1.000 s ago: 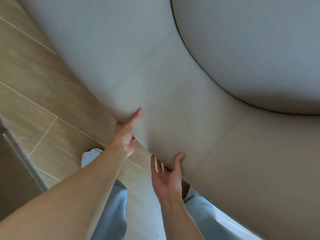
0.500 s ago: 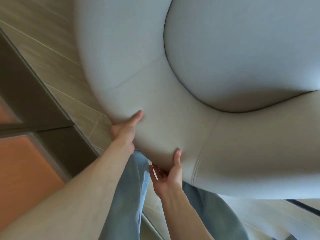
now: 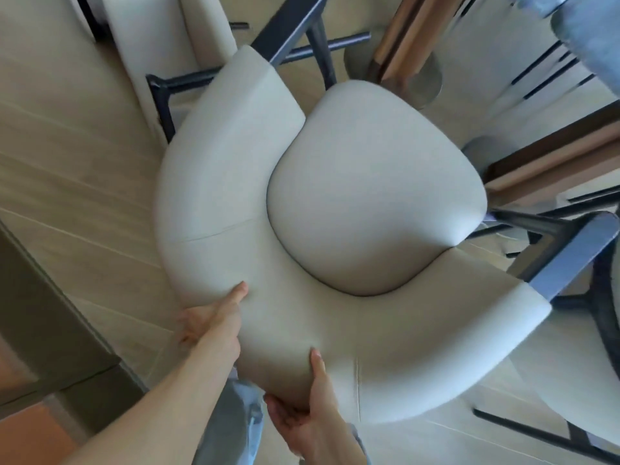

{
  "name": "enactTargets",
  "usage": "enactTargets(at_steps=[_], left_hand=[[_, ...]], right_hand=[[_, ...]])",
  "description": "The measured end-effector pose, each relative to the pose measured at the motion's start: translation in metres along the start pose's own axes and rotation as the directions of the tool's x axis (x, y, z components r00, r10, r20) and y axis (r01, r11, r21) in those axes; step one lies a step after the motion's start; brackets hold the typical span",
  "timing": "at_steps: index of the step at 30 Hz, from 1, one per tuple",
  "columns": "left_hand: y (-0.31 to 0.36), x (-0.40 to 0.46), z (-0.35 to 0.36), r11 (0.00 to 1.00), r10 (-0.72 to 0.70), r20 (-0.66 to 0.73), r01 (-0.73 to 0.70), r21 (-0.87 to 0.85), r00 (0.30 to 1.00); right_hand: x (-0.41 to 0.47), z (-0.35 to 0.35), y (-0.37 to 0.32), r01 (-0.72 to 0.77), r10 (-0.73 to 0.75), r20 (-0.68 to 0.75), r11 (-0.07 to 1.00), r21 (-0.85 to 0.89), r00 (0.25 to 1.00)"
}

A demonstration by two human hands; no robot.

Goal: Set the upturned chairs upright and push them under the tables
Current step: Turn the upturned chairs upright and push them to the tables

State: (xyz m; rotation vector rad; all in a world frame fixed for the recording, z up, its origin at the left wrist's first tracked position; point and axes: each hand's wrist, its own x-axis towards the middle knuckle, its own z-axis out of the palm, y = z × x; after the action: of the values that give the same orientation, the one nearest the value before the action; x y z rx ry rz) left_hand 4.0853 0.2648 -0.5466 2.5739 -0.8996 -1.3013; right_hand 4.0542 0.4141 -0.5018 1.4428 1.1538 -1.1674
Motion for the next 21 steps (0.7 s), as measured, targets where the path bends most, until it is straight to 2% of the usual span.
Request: enactTargets(at_steps=[2,3,4,5,6,7,8,9,10,11,12,14,17,21], left_hand=[[0.017,-0.016,0.008,0.995,0.042,0.002,-0.042,0.092,0.999],[0.025,-0.022,0.011,0.990,0.065,0.015,-0.066,0.124,0.998],[0.033,-0.027,0.015,0.985,0.094,0.029,-0.097,0.143,0.995],[0.039,-0.031,0.020,0.980,0.126,0.042,-0.130,0.149,0.991],[0.047,-0.038,0.027,0.973,0.171,0.060,-0.178,0.148,0.983],[0.051,-0.041,0.031,0.968,0.203,0.076,-0.212,0.137,0.976],[0.055,-0.047,0.033,0.964,0.227,0.084,-0.236,0.125,0.970],[0.060,-0.053,0.039,0.960,0.252,0.084,-0.261,0.106,0.964],[0.064,-0.060,0.045,0.956,0.270,0.084,-0.278,0.092,0.959],[0.070,-0.067,0.052,0.953,0.283,0.084,-0.290,0.083,0.955],[0.077,-0.073,0.058,0.950,0.296,0.084,-0.303,0.077,0.951],[0.090,-0.082,0.071,0.942,0.324,0.088,-0.329,0.059,0.942],[0.108,-0.094,0.092,0.932,0.356,0.108,-0.361,0.035,0.928],[0.130,-0.109,0.120,0.919,0.395,0.107,-0.395,-0.023,0.913]], right_hand=[[-0.017,-0.009,-0.018,0.034,-0.023,0.052,0.976,-0.216,0.998],[-0.026,-0.015,-0.022,0.120,-0.102,0.065,0.904,-0.410,0.993],[-0.033,-0.021,-0.025,0.284,-0.287,0.097,0.735,-0.616,0.953],[-0.035,-0.028,-0.025,0.465,-0.533,0.184,0.458,-0.757,0.826],[-0.037,-0.028,-0.031,0.598,-0.764,0.292,0.148,-0.788,0.575],[-0.038,-0.026,-0.035,0.678,-0.870,0.404,-0.117,-0.726,0.284],[-0.039,-0.020,-0.041,0.687,-0.865,0.497,-0.319,-0.653,0.070],[-0.035,-0.010,-0.051,0.635,-0.810,0.585,-0.468,-0.614,-0.032],[-0.035,0.001,-0.065,0.569,-0.757,0.653,-0.546,-0.615,-0.021],[-0.031,0.009,-0.079,0.511,-0.723,0.691,-0.586,-0.629,0.023],[-0.030,0.017,-0.091,0.438,-0.725,0.688,-0.610,-0.660,0.029],[-0.025,0.029,-0.107,0.348,-0.742,0.667,-0.645,-0.680,-0.072],[-0.019,0.038,-0.134,0.290,-0.745,0.631,-0.667,-0.687,-0.217],[-0.024,0.050,-0.171,0.245,-0.755,0.598,-0.654,-0.716,-0.270]])
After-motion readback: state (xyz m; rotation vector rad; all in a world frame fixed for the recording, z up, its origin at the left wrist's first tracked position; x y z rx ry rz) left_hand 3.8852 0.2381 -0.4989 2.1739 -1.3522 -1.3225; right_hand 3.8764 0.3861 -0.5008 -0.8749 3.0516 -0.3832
